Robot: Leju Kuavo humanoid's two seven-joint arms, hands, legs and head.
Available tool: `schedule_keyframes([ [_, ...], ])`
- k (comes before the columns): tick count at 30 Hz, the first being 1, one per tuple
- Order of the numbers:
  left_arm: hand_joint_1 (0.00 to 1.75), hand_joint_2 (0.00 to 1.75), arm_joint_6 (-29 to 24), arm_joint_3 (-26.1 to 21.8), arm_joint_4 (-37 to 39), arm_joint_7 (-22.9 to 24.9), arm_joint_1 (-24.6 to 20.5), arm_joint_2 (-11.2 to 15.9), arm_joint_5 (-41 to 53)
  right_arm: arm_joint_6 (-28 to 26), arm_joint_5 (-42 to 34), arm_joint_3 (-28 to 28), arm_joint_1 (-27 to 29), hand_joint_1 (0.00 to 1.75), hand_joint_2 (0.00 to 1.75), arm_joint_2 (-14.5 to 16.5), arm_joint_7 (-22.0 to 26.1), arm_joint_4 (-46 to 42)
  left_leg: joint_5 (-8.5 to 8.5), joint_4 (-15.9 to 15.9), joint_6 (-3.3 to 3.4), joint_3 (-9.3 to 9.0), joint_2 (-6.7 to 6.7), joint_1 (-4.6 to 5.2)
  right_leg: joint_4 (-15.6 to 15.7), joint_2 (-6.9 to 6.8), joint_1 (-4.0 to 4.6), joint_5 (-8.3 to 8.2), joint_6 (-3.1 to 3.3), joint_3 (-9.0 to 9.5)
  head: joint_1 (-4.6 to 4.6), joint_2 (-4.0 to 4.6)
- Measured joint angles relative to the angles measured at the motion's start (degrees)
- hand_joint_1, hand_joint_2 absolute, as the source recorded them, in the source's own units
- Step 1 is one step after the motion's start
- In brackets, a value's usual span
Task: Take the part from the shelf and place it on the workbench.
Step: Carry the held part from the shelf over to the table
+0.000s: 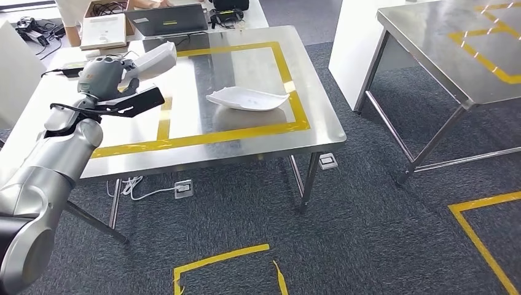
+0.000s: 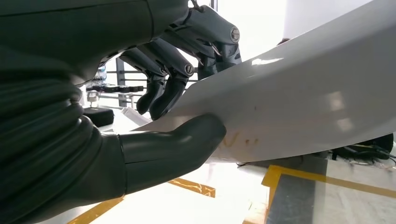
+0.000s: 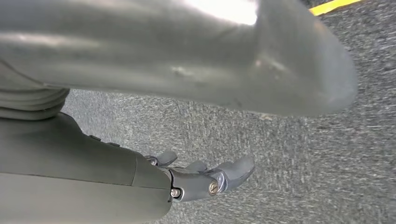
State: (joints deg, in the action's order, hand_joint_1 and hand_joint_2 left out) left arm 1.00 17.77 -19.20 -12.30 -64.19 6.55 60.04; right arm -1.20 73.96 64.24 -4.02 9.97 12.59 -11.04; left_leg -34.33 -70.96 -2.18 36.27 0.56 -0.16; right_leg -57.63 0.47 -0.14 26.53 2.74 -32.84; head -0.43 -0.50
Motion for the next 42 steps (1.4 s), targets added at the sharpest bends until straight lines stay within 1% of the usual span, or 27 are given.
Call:
schedule_keyframes([
  [2,1.45,1.75,-0.02,-0.21,0.08,-0.09,0.5,0.17,-0.07,0.01,0.0,0.01,0.12,0.0,0.0,0.0,-0.01,0.0,-0.62,-2.95,-0.22,3.81,-0.07,-0.11,-0.02,0.09,-0.02,1.42,-0.05,1.56,-0.06,0.0],
  [3,1.45,1.75,-0.07,-0.25,0.09,-0.13,0.71,0.28,-0.07,0.02,-0.01,0.02,0.18,0.0,0.0,0.01,-0.01,0.0,0.61,-1.49,-0.24,4.34,-0.13,-0.16,-0.03,0.14,-0.05,2.21,-0.13,2.52,-0.08,0.0],
  [4,1.45,1.75,-0.15,-0.3,0.1,-0.16,0.85,0.41,-0.07,0.02,-0.01,0.02,0.21,0.0,0.0,0.01,-0.01,0.0,2.98,1.56,-0.22,4.09,-0.2,-0.2,-0.03,0.17,-0.07,3.07,-0.25,3.59,-0.1,0.0],
  [6,1.45,1.75,-0.44,-0.48,0.27,-0.2,1.08,0.69,-0.09,0.02,-0.02,0.01,0.31,0.0,0.0,0.02,0.0,0.01,9.61,9.08,0.09,3.13,-0.44,-0.14,-0.04,0.28,-0.06,4.74,-0.76,5.13,-0.14,0.0],
  [7,1.45,1.75,-0.56,-0.6,0.38,-0.24,1.2,0.83,-0.11,0.01,-0.01,0.01,0.26,0.0,0.0,0.01,-0.02,0.01,11.93,11.43,0.48,2.79,-0.51,0.02,0.04,0.33,-0.02,5.36,-1.09,5.52,-0.15,0.0],
  [8,1.45,1.75,-0.62,-0.72,0.46,-0.28,1.4,0.96,-0.12,-0.01,0.0,0.0,0.19,0.0,0.0,0.01,-0.03,0.01,13.09,12.63,0.94,2.72,-0.55,0.14,0.1,0.38,0.03,5.75,-1.42,5.73,-0.14,0.0],
  [10,1.45,1.75,-0.6,-0.97,0.37,-0.27,1.7,1.16,-0.13,-0.03,0.02,-0.01,-0.02,0.0,0.0,-0.01,-0.06,0.0,12.56,12.73,1.78,2.27,-0.42,0.13,-0.75,0.42,0.17,5.46,-1.98,5.45,-0.09,0.0],
  [11,1.45,1.75,-0.6,-1.08,0.25,-0.26,1.8,1.27,-0.13,-0.03,0.02,-0.01,-0.04,0.0,0.0,-0.01,-0.04,0.0,12.18,12.91,2.07,1.88,-0.36,-0.05,-2.74,0.37,0.18,4.68,-2.27,4.35,-0.02,0.0],
  [13,1.45,1.75,-0.62,-1.35,0.17,-0.23,2.01,1.39,-0.14,-0.01,0.05,-0.02,-0.02,0.0,0.0,0.0,-0.01,0.0,11.3,13.34,2.58,0.6,-0.3,-0.32,-9.48,0.12,0.11,3.95,-2.91,-0.08,0.22,0.0],
  [14,1.45,1.75,-0.61,-1.47,0.24,-0.2,2.29,1.44,-0.15,0.01,0.08,-0.02,0.0,0.0,0.0,0.01,0.01,0.0,10.73,13.5,2.76,-0.1,-0.27,-0.33,-13.09,-0.02,0.03,4.81,-3.19,-2.72,0.31,0.0],
  [16,1.45,1.75,-0.56,-1.65,0.41,-0.14,3.25,1.54,-0.15,0.07,0.12,-0.03,0.07,0.0,0.0,0.0,-0.03,0.0,9.43,13.62,2.91,-1.7,-0.18,-0.33,-17.21,-0.11,-0.05,8.7,-3.41,-6.96,0.48,0.0],
  [17,1.45,1.75,-0.55,-1.73,0.45,-0.14,3.69,1.61,-0.16,0.1,0.13,-0.03,0.1,0.0,0.0,0.0,-0.07,0.0,8.71,13.63,2.9,-2.58,-0.11,-0.33,-17.21,-0.11,-0.05,10.0,-3.37,-8.21,0.55,0.0],
  [18,1.45,1.75,-0.55,-1.82,0.48,-0.14,4.0,1.69,-0.19,0.13,0.13,-0.03,0.11,0.0,0.0,0.0,-0.11,0.0,7.98,13.63,2.81,-3.52,-0.03,-0.33,-15.66,-0.12,-0.04,9.85,-3.24,-8.78,0.62,0.0],
  [19,1.45,1.75,-0.56,-1.91,0.49,-0.14,4.14,1.76,-0.24,0.15,0.13,-0.03,0.12,0.0,0.0,0.0,-0.15,0.0,7.25,13.63,2.68,-4.49,0.0,-0.33,-12.75,-0.12,0.0,7.87,-3.04,-8.68,0.66,0.0],
  [21,1.45,1.75,-0.57,-2.09,0.55,-0.13,4.19,1.84,-0.43,0.16,0.15,-0.03,0.28,0.0,0.0,-0.01,-0.17,0.0,5.75,13.54,2.27,-6.0,0.02,-0.25,-5.19,-0.2,0.27,0.38,-2.41,-7.77,0.73,0.0],
  [22,1.45,1.75,-0.57,-2.21,0.58,-0.11,4.17,1.91,-0.53,0.21,0.18,-0.03,0.37,0.0,0.0,-0.01,-0.18,0.0,4.99,13.5,1.99,-6.43,0.05,-0.14,-2.55,-0.21,0.43,-2.48,-2.1,-7.32,0.73,0.0],
  [23,1.45,1.75,-0.56,-2.32,0.55,-0.1,4.18,1.99,-0.62,0.25,0.2,-0.02,0.48,0.0,0.0,-0.01,-0.2,0.0,4.43,13.4,1.67,-6.97,0.11,-0.04,-0.97,-0.23,0.56,-4.13,-1.8,-7.05,0.68,0.0],
  [26,1.45,1.75,-0.62,-2.61,0.09,-0.05,3.88,2.28,-0.83,0.33,0.22,-0.01,0.48,0.0,0.0,0.0,-0.21,0.0,4.01,12.39,0.7,-7.87,0.27,0.04,-0.32,-0.34,0.48,-3.9,-0.78,-5.73,0.52,0.0],
  [27,1.45,1.75,-0.77,-2.76,-0.01,-0.11,3.76,2.4,-0.98,0.33,0.24,-0.01,0.38,0.0,0.0,-0.01,-0.19,0.0,4.16,10.72,0.45,-7.01,0.2,0.01,-0.22,-0.37,0.4,-3.68,-0.36,-5.06,0.46,0.0],
  [29,1.45,1.75,-1.3,-3.19,0.01,-0.34,3.95,2.72,-1.53,0.33,0.28,-0.02,0.15,0.0,0.0,-0.02,-0.2,0.0,3.42,4.4,0.04,-3.13,0.0,-0.08,-0.09,-0.21,0.31,-2.86,0.24,-3.69,0.31,0.0],
  [31,1.45,1.75,-1.91,-3.84,0.18,-0.73,4.9,3.21,-2.27,0.33,0.37,-0.03,0.02,0.0,0.0,-0.02,-0.23,0.0,0.49,-1.58,-0.3,1.63,-0.05,-0.12,-0.09,0.11,0.33,-1.65,0.44,-2.33,0.2,0.0],
  [33,1.45,1.75,-2.42,-4.56,0.35,-1.28,6.21,3.73,-2.98,0.31,0.44,-0.02,0.13,0.0,0.0,-0.02,-0.32,0.0,-1.18,-1.88,-0.3,4.01,-0.11,-0.11,-0.09,0.42,0.42,-0.27,0.42,-0.59,0.14,0.0],
  [34,1.45,1.75,-2.6,-4.91,0.43,-1.58,6.74,4.0,-3.26,0.29,0.44,-0.01,0.2,0.0,0.0,-0.02,-0.37,0.0,0.06,0.43,-0.09,4.03,-0.14,-0.07,-0.1,0.5,0.5,0.46,0.4,0.37,0.09,0.0],
  [37,1.45,1.75,-2.73,-5.95,0.69,-2.41,7.68,4.74,-3.83,0.1,0.46,-0.01,0.25,0.0,0.0,-0.02,-0.57,0.01,9.55,10.71,1.03,2.4,-0.2,0.37,-0.35,0.66,0.87,2.53,0.13,2.57,-0.02,0.0],
  [38,1.45,1.75,-2.66,-6.29,0.78,-2.56,7.92,4.96,-3.94,0.03,0.45,-0.01,0.21,0.0,0.0,-0.03,-0.67,0.01,11.71,12.47,1.31,2.05,-0.19,0.52,-0.47,0.73,0.96,3.12,-0.12,2.86,-0.04,0.0],
  [40,1.45,1.75,-2.56,-6.94,0.87,-2.72,8.24,5.23,-4.02,-0.05,0.45,-0.01,0.08,0.0,0.0,-0.06,-0.81,0.0,12.47,12.91,1.6,1.69,-0.05,0.66,-0.41,0.84,1.04,3.89,-0.71,3.2,-0.05,0.0],
  [42,1.45,1.75,-2.98,-7.46,0.8,-2.81,8.45,5.32,-3.9,-0.1,0.45,-0.01,0.0,0.0,0.0,-0.19,-0.85,-0.02,12.53,13.19,1.54,1.37,0.12,0.49,0.02,0.76,1.22,3.96,-0.66,3.72,-0.03,0.0],
])
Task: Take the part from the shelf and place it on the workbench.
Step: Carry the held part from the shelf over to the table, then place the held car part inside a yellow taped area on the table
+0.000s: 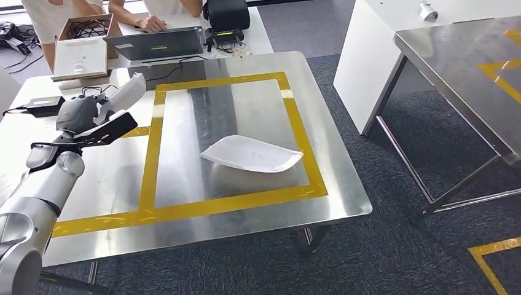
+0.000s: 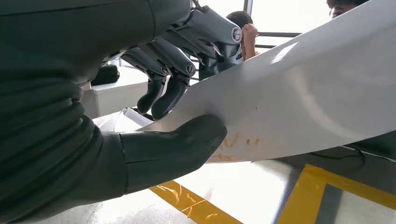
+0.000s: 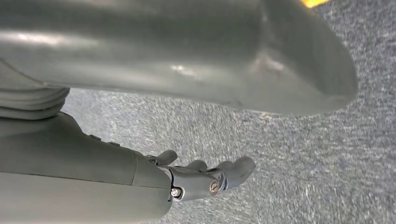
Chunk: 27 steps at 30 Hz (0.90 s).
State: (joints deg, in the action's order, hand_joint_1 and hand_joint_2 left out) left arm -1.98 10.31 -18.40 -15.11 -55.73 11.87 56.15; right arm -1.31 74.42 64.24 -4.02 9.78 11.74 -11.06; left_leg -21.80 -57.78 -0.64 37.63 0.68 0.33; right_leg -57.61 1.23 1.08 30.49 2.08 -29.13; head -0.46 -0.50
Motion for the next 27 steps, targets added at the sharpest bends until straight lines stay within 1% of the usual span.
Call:
schedule_keyframes([
  [2,1.45,1.75,-0.94,-0.37,-0.08,-0.44,0.22,0.01,0.21,-0.07,0.0,-0.01,-0.06,0.0,0.0,-0.1,-0.02,-0.02,-0.2,0.34,-0.15,-0.45,0.15,-0.23,0.33,-0.03,0.28,-0.21,0.41,0.39,0.12,0.0],
  [3,1.45,1.75,-1.44,-0.52,-0.07,-0.86,0.39,0.01,0.35,-0.09,0.01,-0.02,-0.1,0.0,0.0,-0.1,-0.06,-0.02,-0.41,0.38,-0.08,-0.54,0.21,-0.26,0.37,-0.03,0.31,-0.28,0.58,0.46,0.22,0.0],
  [6,1.45,1.75,-2.39,-0.77,-0.07,-2.09,1.02,-0.03,1.13,-0.09,0.01,-0.02,-0.15,0.0,0.0,-0.16,-0.18,-0.02,-0.86,0.34,0.33,-0.54,0.32,-0.05,0.67,-0.08,0.22,-0.01,0.69,0.66,0.32,0.0],
  [8,1.45,1.75,-2.79,-0.78,-0.07,-2.34,1.31,-0.01,1.72,-0.09,0.01,-0.02,-0.14,0.0,0.0,-0.19,-0.18,-0.02,-0.98,0.24,0.51,-0.45,0.33,0.13,1.21,-0.15,0.07,0.48,0.46,0.94,0.37,0.0],
  [11,0.36,1.75,-3.1,-0.8,-0.06,-2.09,1.6,0.04,2.27,-0.09,-0.01,-0.02,-0.07,0.0,0.0,-0.2,-0.17,-0.02,-1.06,0.11,0.64,-0.41,0.3,0.24,1.52,-0.18,-0.16,0.77,-0.13,1.12,0.39,0.0],
  [12,0.0,1.75,-3.16,-0.84,-0.06,-2.03,1.64,0.05,2.31,-0.09,-0.01,-0.02,-0.05,0.0,0.0,-0.2,-0.16,-0.02,-1.07,0.1,0.66,-0.44,0.3,0.23,1.52,-0.19,-0.2,0.77,-0.18,1.13,0.4,0.0],
  [14,0.0,1.75,-3.29,-1.03,-0.07,-2.01,1.65,0.05,2.37,-0.09,-0.01,-0.02,-0.05,0.0,0.0,-0.2,-0.15,-0.02,-1.07,0.09,0.66,-0.55,0.3,0.22,1.53,-0.21,-0.23,0.75,-0.23,1.21,0.4,0.0],
  [18,0.0,0.0,-2.97,-1.31,-0.07,-1.6,1.63,0.06,2.98,-0.09,0.0,-0.02,-0.04,0.0,0.0,-0.22,-0.12,-0.02,-1.05,0.1,0.66,-0.84,0.29,0.19,1.51,-0.24,-0.21,0.73,-0.29,1.46,0.4,0.0],
  [23,0.0,0.0,-0.91,-1.39,-0.06,-0.45,1.45,0.06,3.5,0.02,0.07,-0.02,-0.04,0.0,0.0,-0.22,-0.04,-0.02,-1.01,0.11,0.6,-1.02,0.27,0.16,1.43,-0.24,-0.18,0.73,-0.31,1.57,0.4,0.0],
  [27,0.0,0.0,-0.54,-1.44,-0.08,0.16,1.38,0.02,3.74,0.15,0.16,-0.02,-0.04,0.0,0.0,-0.22,0.0,-0.02,-1.0,0.11,0.59,-1.05,0.27,0.1,1.42,-0.24,-0.12,0.73,-0.31,1.59,0.4,0.0],
])
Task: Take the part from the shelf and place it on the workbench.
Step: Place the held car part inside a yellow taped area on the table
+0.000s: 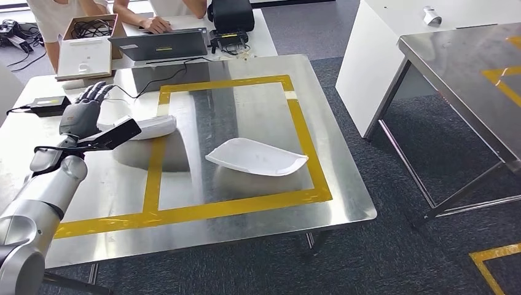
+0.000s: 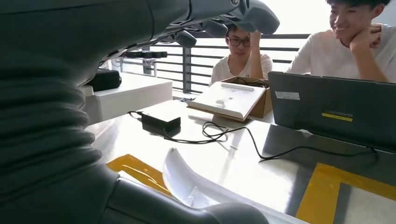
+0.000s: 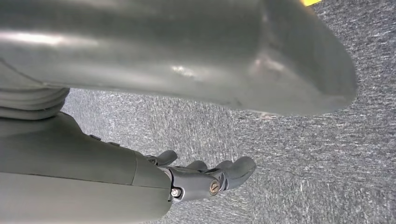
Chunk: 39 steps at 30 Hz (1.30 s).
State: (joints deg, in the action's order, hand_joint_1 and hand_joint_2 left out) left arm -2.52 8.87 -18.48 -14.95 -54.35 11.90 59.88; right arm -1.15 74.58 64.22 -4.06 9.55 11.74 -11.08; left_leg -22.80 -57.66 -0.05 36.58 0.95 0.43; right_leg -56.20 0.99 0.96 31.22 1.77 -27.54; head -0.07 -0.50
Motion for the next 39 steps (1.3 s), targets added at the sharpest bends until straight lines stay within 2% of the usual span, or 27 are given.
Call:
schedule_keyframes([
  [14,0.0,0.0,-0.08,0.0,-0.03,0.89,-0.13,-0.36,0.44,0.04,0.0,0.0,0.0,0.0,0.0,0.0,0.01,0.0,0.0,0.01,-0.01,-0.02,-0.02,-0.04,-0.01,0.0,0.06,0.0,0.0,0.02,0.0,0.0],
  [17,0.0,1.31,-0.09,0.0,-0.03,0.89,-0.15,-0.37,0.44,0.04,0.0,0.0,-0.01,0.0,0.0,0.01,0.01,0.0,-0.06,-0.04,0.04,-0.01,-0.01,0.0,0.08,0.0,0.01,-0.01,-0.05,0.03,0.0,0.0],
  [18,0.0,1.75,-0.12,0.0,-0.04,0.9,-0.16,-0.37,0.44,0.04,0.0,0.0,-0.01,0.0,0.0,0.01,0.02,0.0,-0.11,-0.07,0.19,0.0,0.0,0.09,0.18,-0.01,-0.06,-0.05,-0.24,0.06,-0.01,0.0],
  [20,0.0,1.75,-0.33,0.0,-0.11,0.98,-0.3,-0.37,0.7,0.04,0.0,0.0,-0.03,0.0,0.0,-0.02,0.05,-0.01,0.02,0.36,0.59,-0.21,-0.09,-0.01,0.31,-0.03,-0.1,-0.03,-0.75,0.17,-0.03,0.0],
  [22,0.0,1.75,-0.6,0.0,-0.21,1.03,-0.67,-0.57,1.2,0.04,0.0,0.0,-0.09,0.0,0.0,-0.09,0.09,-0.02,0.42,1.19,0.9,-0.6,-0.34,-0.43,-1.73,-0.14,-0.07,1.37,-1.35,-0.65,0.05,0.0],
  [23,0.0,1.75,-0.7,0.0,-0.24,0.91,-0.86,-0.74,1.39,0.04,0.0,0.0,-0.12,0.0,0.0,-0.13,0.09,-0.02,0.55,1.45,0.97,-0.72,-0.48,-0.62,-4.58,-0.2,-0.21,3.02,-1.66,-2.0,0.13,0.0],
  [25,0.0,1.75,-0.8,0.0,-0.21,0.49,-1.09,-1.12,1.77,0.08,-0.05,0.0,-0.12,0.0,0.0,-0.13,0.02,-0.02,0.57,1.46,1.01,-0.66,-0.69,-0.68,-12.6,-0.26,-0.84,6.69,-2.33,-6.16,0.26,0.0],
  [26,0.0,1.75,-0.83,0.0,-0.19,0.31,-1.1,-1.38,2.04,0.09,-0.11,0.01,-0.08,0.0,0.0,-0.13,-0.03,-0.02,0.57,1.38,0.95,-0.58,-0.76,-0.75,-15.8,-0.29,-1.22,7.51,-2.66,-7.93,0.28,0.0],
  [27,0.0,1.75,-0.86,0.0,-0.18,0.19,-1.11,-1.63,2.31,0.08,-0.23,0.01,-0.04,0.0,0.0,-0.13,-0.09,-0.02,0.58,1.24,0.82,-0.47,-0.8,-0.88,-17.0,-0.34,-1.58,7.09,-2.99,-8.79,0.29,0.0],
  [28,0.0,1.75,-0.91,0.01,-0.17,0.07,-1.15,-1.93,2.56,0.03,-0.38,0.02,-0.02,0.0,0.0,-0.13,-0.11,-0.02,0.57,1.02,0.6,-0.32,-0.81,-1.08,-15.92,-0.43,-1.92,5.57,-3.31,-8.54,0.3,0.0],
  [30,0.0,1.75,-1.09,0.02,-0.19,-0.35,-1.46,-2.47,2.98,-0.09,-0.6,0.02,-0.11,0.0,0.0,-0.13,-0.07,-0.02,0.47,0.19,-0.2,0.16,-0.82,-1.61,-8.68,-0.72,-2.59,1.44,-4.03,-5.48,0.34,0.0],
  [31,0.0,1.75,-1.19,0.02,-0.21,-0.62,-1.73,-2.65,3.19,-0.14,-0.65,0.02,-0.16,0.0,0.0,-0.03,-0.03,0.0,0.44,-0.26,-0.74,0.47,-0.79,-1.79,-5.73,-0.69,-2.65,-0.18,-4.12,-4.13,0.45,0.0],
  [32,0.0,1.75,-1.26,0.03,-0.22,-0.92,-2.04,-2.79,3.36,-0.19,-0.67,0.03,-0.18,0.0,0.0,0.05,-0.02,0.02,0.47,-0.68,-1.3,0.78,-0.75,-1.87,-3.83,-0.63,-2.65,-1.03,-3.95,-3.41,0.54,0.0],
  [33,0.0,1.75,-1.32,0.03,-0.23,-1.18,-2.34,-2.89,3.47,-0.25,-0.71,0.04,-0.2,0.0,0.0,0.13,-0.01,0.04,0.63,-0.92,-1.84,1.06,-0.7,-1.83,-3.38,-0.5,-2.54,-1.22,-3.48,-3.43,0.61,0.0],
  [36,0.0,1.75,-1.37,0.04,-0.19,-1.46,-2.84,-3.06,3.72,-0.36,-0.77,0.09,-0.19,0.0,0.0,0.27,0.04,0.07,0.96,-0.95,-3.21,1.68,-0.66,-1.86,-3.67,-0.34,-2.39,-1.84,-1.41,-4.45,0.59,0.0],
  [37,0.0,1.75,-1.37,0.04,-0.16,-1.39,-2.94,-3.07,3.87,-0.38,-0.77,0.09,-0.17,0.0,0.0,0.31,0.07,0.07,-0.1,-1.96,-3.48,2.24,-0.71,-1.94,-3.56,-0.39,-2.41,-2.24,-0.84,-4.78,0.49,0.0],
  [39,0.0,1.75,-1.4,0.04,-0.12,-1.23,-3.14,-3.11,4.22,-0.42,-0.76,0.09,-0.15,0.0,0.0,0.38,0.08,0.07,-4.35,-7.51,-3.7,4.4,-0.78,-1.95,-3.45,-0.45,-2.36,-3.02,-0.08,-5.56,0.27,0.0],
])
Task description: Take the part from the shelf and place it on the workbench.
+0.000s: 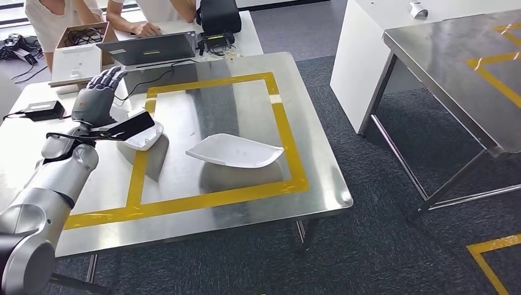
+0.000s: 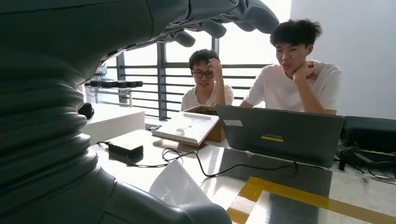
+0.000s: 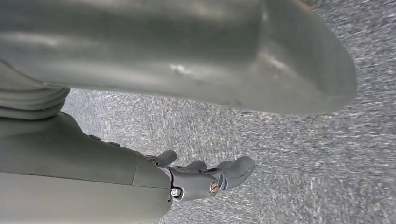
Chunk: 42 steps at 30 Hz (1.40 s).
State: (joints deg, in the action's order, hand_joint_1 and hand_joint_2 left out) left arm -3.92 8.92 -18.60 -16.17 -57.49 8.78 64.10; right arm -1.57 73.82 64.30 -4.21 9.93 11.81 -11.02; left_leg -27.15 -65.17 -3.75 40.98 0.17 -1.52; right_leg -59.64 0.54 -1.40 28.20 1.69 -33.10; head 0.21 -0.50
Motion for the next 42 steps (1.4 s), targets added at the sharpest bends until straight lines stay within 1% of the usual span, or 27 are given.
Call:
schedule_keyframes([
  [2,0.0,1.75,-0.04,0.02,0.08,0.17,-0.09,-0.13,0.21,-0.04,0.02,0.0,0.02,0.0,0.0,0.03,-0.01,0.0,-3.87,-7.12,-0.08,2.07,0.0,0.09,-0.05,-0.01,0.28,-0.62,0.29,-0.82,-0.09,0.0],
  [3,0.0,1.75,-0.05,0.03,0.15,0.25,-0.08,-0.24,0.27,-0.06,0.04,0.0,0.03,0.0,0.0,0.04,-0.01,0.0,-4.45,-8.83,0.0,2.1,0.0,0.13,-0.08,-0.01,0.42,-0.9,0.34,-1.19,-0.11,0.0],
  [4,0.0,1.75,-0.05,0.04,0.21,0.26,-0.08,-0.35,0.3,-0.08,0.06,0.0,0.04,0.0,0.0,0.05,-0.02,0.0,-4.0,-8.42,0.17,1.07,0.0,0.18,-0.11,-0.01,0.55,-1.13,0.34,-1.49,-0.12,0.0],
  [6,0.0,1.75,-0.05,0.04,0.25,0.07,-0.23,-0.54,0.31,-0.08,0.15,0.0,0.05,0.0,0.0,0.07,-0.04,0.0,-1.7,-2.01,0.76,-3.63,0.01,0.37,-0.18,0.0,0.71,-1.47,0.2,-1.85,-0.14,0.0],
  [8,0.0,1.75,-0.05,0.04,0.21,-0.35,-0.56,-0.69,0.28,0.06,0.37,0.0,0.03,0.0,0.0,0.13,-0.12,0.0,-0.59,4.38,1.32,-7.84,0.08,0.81,-0.19,0.01,0.79,-1.83,-0.3,-2.11,-0.13,0.0],
  [9,0.0,1.75,-0.05,0.04,0.19,-0.57,-0.69,-0.79,0.26,0.17,0.54,-0.01,0.03,0.0,0.0,0.16,-0.2,0.0,-0.62,5.83,1.53,-8.66,0.12,1.05,-0.16,0.01,0.74,-2.07,-0.67,-2.22,-0.13,0.0],
  [12,0.0,1.75,0.11,0.05,0.17,-1.15,-0.81,-1.35,0.25,0.41,1.32,-0.15,0.1,0.0,0.0,0.17,-0.44,0.0,0.12,6.62,2.44,-8.5,0.09,1.16,0.11,0.05,0.67,-2.67,-1.89,-2.42,-0.07,0.0],
  [13,0.0,1.75,0.17,0.05,0.16,-1.31,-0.82,-1.62,0.26,0.42,1.57,-0.24,0.12,0.0,0.0,0.13,-0.45,0.0,0.56,6.95,2.94,-8.34,0.01,0.99,-0.49,0.02,0.72,-1.96,-2.2,-2.73,0.07,0.0],
  [14,0.0,1.75,0.19,0.06,0.15,-1.45,-0.82,-1.91,0.26,0.42,1.77,-0.32,0.12,0.0,0.0,0.09,-0.41,0.0,1.03,7.28,3.39,-8.1,-0.09,0.81,-2.2,-0.02,0.77,-0.45,-2.46,-3.47,0.41,0.0],
  [17,0.0,1.75,0.19,0.07,0.14,-1.88,-0.58,-2.46,0.27,0.42,2.3,-0.51,0.14,0.0,0.0,-0.09,-0.32,0.0,2.18,7.31,4.02,-6.61,-0.3,0.77,-12.69,-0.17,0.73,5.96,-2.94,-7.57,1.42,0.0],
  [18,0.0,1.75,0.19,0.07,0.16,-2.02,-0.42,-2.62,0.27,0.41,2.47,-0.61,0.19,0.0,0.0,-0.19,-0.34,0.0,2.52,7.18,4.07,-6.02,-0.32,0.81,-15.27,-0.18,0.74,6.92,-3.01,-8.32,1.52,0.0],
  [19,0.0,1.75,0.19,0.07,0.2,-2.18,-0.28,-2.78,0.27,0.4,2.65,-0.74,0.23,0.0,0.0,-0.31,-0.38,0.0,2.84,7.05,4.08,-5.46,-0.33,0.86,-15.99,-0.18,0.77,6.85,-3.0,-8.14,1.65,0.0],
  [20,0.0,1.75,0.19,0.07,0.23,-2.33,-0.19,-3.03,0.34,0.41,2.89,-0.91,0.26,0.0,0.0,-0.47,-0.49,0.0,3.13,6.89,4.07,-4.97,-0.33,0.9,-14.34,-0.18,0.82,5.74,-2.87,-6.77,1.82,0.0],
  [23,0.0,1.75,0.17,0.07,0.21,-2.63,-0.15,-4.24,0.78,0.69,3.96,-1.68,0.19,0.0,0.0,-1.22,-1.22,-0.01,3.99,6.59,3.77,-3.86,-0.26,1.04,-2.63,-0.23,1.32,1.8,-1.74,0.46,2.39,0.0],
  [24,0.0,1.75,0.17,0.07,0.16,-2.66,-0.17,-4.73,0.89,0.82,4.3,-1.96,0.17,0.0,0.0,-1.49,-1.4,-0.02,4.33,6.59,3.5,-3.66,-0.24,1.04,-0.12,-0.27,1.56,1.22,-1.38,1.8,2.51,0.0],
  [26,0.0,1.75,0.16,0.08,0.07,-2.67,-0.17,-5.65,0.96,1.0,4.8,-2.46,0.14,0.0,0.0,-2.03,-1.4,-0.02,5.11,6.84,2.82,-3.43,-0.2,0.99,1.2,-0.34,1.86,0.58,-0.96,2.09,2.64,0.0],
  [28,0.0,1.75,0.17,0.09,-0.01,-2.62,-0.23,-6.36,0.9,1.15,5.2,-2.97,0.09,0.0,0.0,-2.41,-1.21,-0.02,4.97,6.73,2.24,-2.99,-0.21,0.96,2.0,-0.46,1.5,-0.43,-0.39,1.8,2.81,0.0],
  [30,0.0,1.75,0.18,0.1,-0.05,-2.43,-0.43,-6.84,0.8,1.29,5.4,-3.33,0.05,0.0,0.0,-2.74,-1.1,-0.02,1.61,3.36,1.78,-1.63,-0.18,0.94,2.75,-0.61,1.01,-1.7,0.23,1.18,2.85,0.0],
  [32,0.0,1.75,0.19,0.11,-0.03,-2.2,-0.51,-7.23,0.76,1.33,5.43,-3.51,0.05,0.0,0.0,-3.02,-1.1,-0.02,-3.32,-3.84,1.23,0.42,-0.17,0.71,2.78,-0.64,0.92,-2.58,0.42,0.15,2.81,0.0],
  [33,0.0,1.75,0.19,0.11,-0.02,-2.1,-0.45,-7.37,0.75,1.33,5.44,-3.58,0.06,0.0,0.0,-3.07,-1.1,-0.02,-4.75,-7.02,0.93,1.08,-0.18,0.55,2.68,-0.65,0.86,-2.94,0.31,-0.41,2.81,0.0],
  [34,0.0,1.75,0.2,0.11,-0.01,-2.08,-0.38,-7.51,0.74,1.33,5.45,-3.65,0.08,0.0,0.0,-3.1,-1.11,-0.02,-5.11,-8.68,0.64,0.97,-0.19,0.36,2.51,-0.65,0.74,-3.27,0.12,-1.0,2.8,0.0],
  [35,0.0,1.75,0.23,0.11,-0.01,-2.08,-0.35,-7.7,0.73,1.31,5.49,-3.72,0.09,0.0,0.0,-3.11,-1.16,-0.02,-4.38,-8.15,0.37,-0.2,-0.2,0.16,2.25,-0.65,0.55,-3.54,-0.13,-1.59,2.79,0.0],
  [37,0.0,1.75,0.28,0.11,-0.03,-2.2,-0.38,-8.44,0.66,1.06,5.55,-3.84,0.13,0.0,0.0,-3.27,-1.5,-0.03,-2.15,-1.57,-0.32,-5.03,-0.23,-0.29,1.44,-0.67,0.06,-3.88,-0.8,-2.69,2.77,0.0],
  [38,0.0,1.75,0.29,0.11,-0.03,-2.24,-0.41,-9.09,0.63,0.9,5.57,-3.92,0.13,0.0,0.0,-3.56,-1.89,-0.05,-1.59,1.89,-0.35,-7.34,-0.09,-0.28,1.02,-0.69,-0.07,-4.02,-1.23,-3.2,2.6,0.0],
  [39,0.0,1.75,0.28,0.11,-0.03,-2.18,-0.37,-9.82,0.64,0.74,5.57,-4.0,0.14,0.0,0.0,-3.87,-2.32,-0.08,-1.5,4.26,-0.16,-8.77,0.11,-0.25,0.71,-0.71,-0.05,-4.18,-1.69,-3.57,2.51,0.0],
  [40,0.0,1.75,0.24,0.13,-0.01,-2.04,-0.24,-10.6,0.71,0.61,5.56,-4.08,0.14,0.0,0.0,-4.18,-2.75,-0.11,-1.78,5.27,0.29,-9.22,0.33,-0.13,0.53,-0.72,0.05,-4.44,-2.17,-3.87,2.48,0.0],
  [42,0.0,1.75,0.05,0.19,0.05,-1.57,0.21,-12.31,1.01,0.23,5.4,-4.17,0.19,0.0,0.0,-4.65,-3.18,-0.13,-1.38,5.05,1.61,-8.61,0.59,0.0,0.6,-0.72,0.09,-5.07,-3.01,-4.21,2.63,0.0],
])
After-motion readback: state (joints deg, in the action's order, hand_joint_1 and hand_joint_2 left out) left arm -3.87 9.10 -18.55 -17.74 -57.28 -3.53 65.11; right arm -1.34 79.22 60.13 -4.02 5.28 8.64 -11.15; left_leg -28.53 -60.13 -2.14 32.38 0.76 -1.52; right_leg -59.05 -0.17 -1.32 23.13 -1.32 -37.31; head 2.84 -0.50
